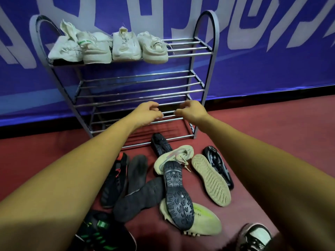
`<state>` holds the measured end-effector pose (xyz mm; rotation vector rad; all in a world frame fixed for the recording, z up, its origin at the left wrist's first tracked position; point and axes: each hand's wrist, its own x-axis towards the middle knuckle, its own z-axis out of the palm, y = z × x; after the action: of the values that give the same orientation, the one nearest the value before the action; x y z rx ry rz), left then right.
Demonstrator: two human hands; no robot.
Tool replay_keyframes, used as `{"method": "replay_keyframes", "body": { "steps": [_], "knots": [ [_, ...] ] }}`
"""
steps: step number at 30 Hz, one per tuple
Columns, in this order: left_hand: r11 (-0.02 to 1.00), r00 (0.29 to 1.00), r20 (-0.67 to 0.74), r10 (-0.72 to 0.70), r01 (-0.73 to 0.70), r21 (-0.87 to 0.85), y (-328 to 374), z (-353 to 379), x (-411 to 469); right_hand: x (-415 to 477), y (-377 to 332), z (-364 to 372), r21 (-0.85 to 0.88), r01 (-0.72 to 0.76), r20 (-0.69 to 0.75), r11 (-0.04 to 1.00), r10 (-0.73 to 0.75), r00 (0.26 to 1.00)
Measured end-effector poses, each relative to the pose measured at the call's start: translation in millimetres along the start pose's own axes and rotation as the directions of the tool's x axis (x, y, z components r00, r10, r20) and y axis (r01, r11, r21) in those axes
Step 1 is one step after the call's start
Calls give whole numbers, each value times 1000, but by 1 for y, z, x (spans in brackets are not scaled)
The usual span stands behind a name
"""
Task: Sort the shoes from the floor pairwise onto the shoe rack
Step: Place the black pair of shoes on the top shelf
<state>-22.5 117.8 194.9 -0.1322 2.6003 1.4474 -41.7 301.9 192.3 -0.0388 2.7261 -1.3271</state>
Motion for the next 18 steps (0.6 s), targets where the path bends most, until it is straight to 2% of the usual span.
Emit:
{"method": "replay_keyframes", "body": {
  "steps": [4, 10, 18],
  "knots": [
    [999, 999, 47, -20, 18, 46, -19, 29, -4, -14, 29, 16, -53, -26, 59, 998, 29, 998],
    [971, 950, 271, -156, 96, 220, -78, 70, -18, -33, 90, 43, -310, -95, 176, 946, 156, 972],
    [924, 878, 369, -306, 181, 336, -137, 107, -19, -42, 153, 91, -448, -111, 294, 887, 263, 919]
  ]
}}
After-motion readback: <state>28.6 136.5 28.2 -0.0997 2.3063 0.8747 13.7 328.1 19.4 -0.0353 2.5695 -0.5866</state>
